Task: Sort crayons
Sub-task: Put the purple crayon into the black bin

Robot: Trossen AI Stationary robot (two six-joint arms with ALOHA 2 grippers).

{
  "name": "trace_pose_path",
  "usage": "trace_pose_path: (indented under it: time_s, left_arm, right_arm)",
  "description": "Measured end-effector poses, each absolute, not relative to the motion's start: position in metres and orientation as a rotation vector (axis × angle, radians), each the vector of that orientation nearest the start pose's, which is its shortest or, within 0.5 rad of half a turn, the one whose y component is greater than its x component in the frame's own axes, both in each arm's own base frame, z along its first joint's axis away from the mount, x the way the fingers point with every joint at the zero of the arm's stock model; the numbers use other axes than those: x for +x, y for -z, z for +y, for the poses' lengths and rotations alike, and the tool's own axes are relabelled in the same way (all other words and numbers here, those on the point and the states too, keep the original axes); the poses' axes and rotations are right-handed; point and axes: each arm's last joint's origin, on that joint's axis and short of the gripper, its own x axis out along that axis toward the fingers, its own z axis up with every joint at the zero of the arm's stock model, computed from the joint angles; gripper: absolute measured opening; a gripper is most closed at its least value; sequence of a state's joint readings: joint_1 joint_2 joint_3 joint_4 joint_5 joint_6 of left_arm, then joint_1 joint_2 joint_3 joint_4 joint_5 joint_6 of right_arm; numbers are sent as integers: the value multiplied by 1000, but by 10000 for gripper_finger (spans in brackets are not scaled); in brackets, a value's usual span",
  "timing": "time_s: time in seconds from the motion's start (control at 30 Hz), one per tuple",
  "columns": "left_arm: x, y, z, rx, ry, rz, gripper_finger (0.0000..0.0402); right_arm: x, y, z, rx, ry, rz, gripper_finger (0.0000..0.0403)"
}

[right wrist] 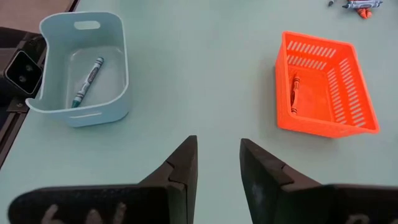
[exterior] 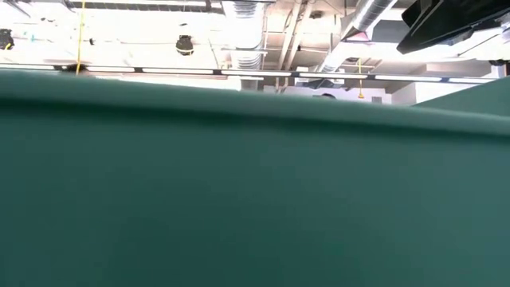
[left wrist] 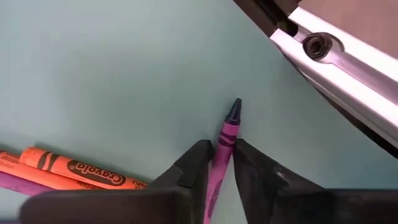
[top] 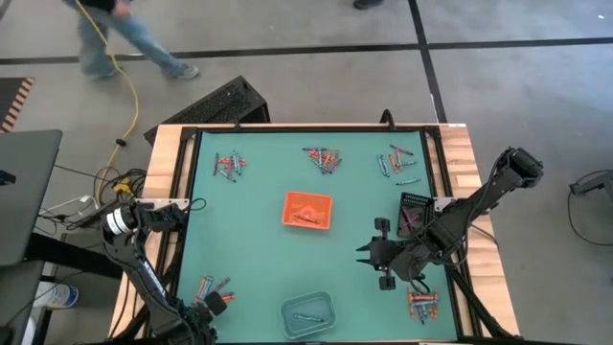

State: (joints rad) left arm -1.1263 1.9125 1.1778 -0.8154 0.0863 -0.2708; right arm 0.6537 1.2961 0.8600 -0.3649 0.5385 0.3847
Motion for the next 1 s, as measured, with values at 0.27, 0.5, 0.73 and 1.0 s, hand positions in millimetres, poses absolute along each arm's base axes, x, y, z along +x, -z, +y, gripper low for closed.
trace_pose_path:
  time_s: [0.27, 0.5, 0.73, 1.0]
  left_arm:
    - [147, -137, -300, 610, 743, 1492, 8]
    - [157, -145, -304, 620, 775, 1457, 2]
    - [167, -153, -303, 646, 738, 1440, 0]
    - [186, -176, -304, 665, 714, 1406, 0]
  right_arm:
    - [216, -242, 146, -80, 20, 666, 114]
    - [216, -242, 146, -80, 20, 666, 114]
    - [216, -242, 146, -80, 20, 667, 114]
    - [214, -240, 145, -90, 27, 689, 114]
